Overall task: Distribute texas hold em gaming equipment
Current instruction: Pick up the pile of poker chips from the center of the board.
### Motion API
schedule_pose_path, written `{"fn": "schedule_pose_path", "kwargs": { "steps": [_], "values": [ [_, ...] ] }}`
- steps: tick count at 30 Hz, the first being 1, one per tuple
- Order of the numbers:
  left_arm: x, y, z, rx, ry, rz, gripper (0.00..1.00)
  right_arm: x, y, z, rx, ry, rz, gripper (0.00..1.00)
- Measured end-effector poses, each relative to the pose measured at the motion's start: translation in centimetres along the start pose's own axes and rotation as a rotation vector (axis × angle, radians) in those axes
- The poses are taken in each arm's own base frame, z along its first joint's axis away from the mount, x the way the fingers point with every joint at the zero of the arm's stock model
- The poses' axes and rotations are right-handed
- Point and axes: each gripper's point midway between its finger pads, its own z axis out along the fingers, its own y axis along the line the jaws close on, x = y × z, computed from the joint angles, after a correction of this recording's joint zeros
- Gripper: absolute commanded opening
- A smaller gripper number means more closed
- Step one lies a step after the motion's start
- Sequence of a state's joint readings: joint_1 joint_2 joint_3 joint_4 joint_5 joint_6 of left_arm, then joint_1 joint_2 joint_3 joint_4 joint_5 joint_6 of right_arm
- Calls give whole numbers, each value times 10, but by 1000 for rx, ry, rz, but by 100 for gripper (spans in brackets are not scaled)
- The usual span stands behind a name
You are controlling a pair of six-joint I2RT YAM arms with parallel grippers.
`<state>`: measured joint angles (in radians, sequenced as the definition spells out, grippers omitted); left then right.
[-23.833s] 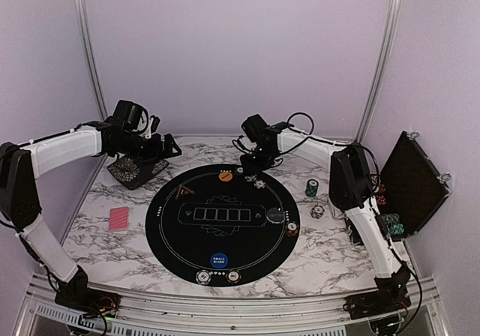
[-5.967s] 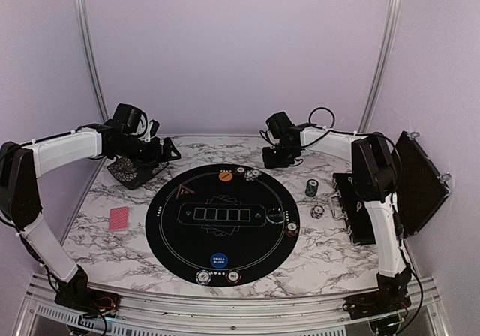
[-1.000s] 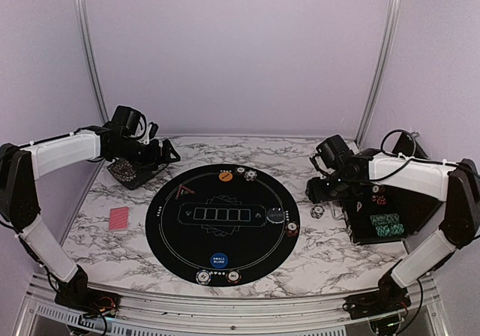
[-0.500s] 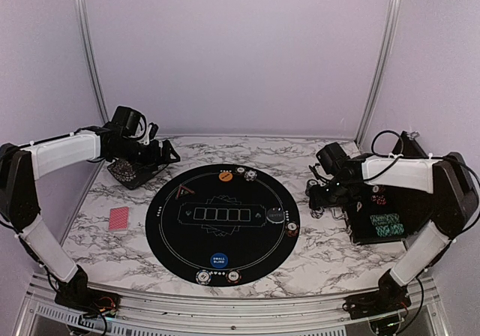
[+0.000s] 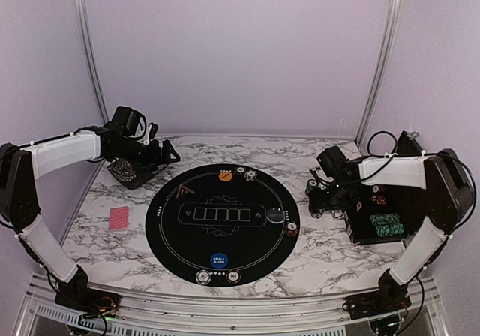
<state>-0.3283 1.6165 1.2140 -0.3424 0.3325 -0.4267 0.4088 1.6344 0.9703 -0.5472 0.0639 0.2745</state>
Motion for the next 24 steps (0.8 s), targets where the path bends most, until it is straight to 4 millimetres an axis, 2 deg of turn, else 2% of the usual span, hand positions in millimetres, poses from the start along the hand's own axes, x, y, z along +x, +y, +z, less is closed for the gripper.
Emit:
{"fn": "schedule_pose_path", "kwargs": {
  "steps": [12, 24],
  "values": [
    [0, 0, 0, 0, 0, 0, 99, 11, -4, 20, 8, 55, -9, 62],
    [0, 0, 0, 0, 1, 0, 99, 11, -4, 21, 14, 54, -15, 54]
  ]
}}
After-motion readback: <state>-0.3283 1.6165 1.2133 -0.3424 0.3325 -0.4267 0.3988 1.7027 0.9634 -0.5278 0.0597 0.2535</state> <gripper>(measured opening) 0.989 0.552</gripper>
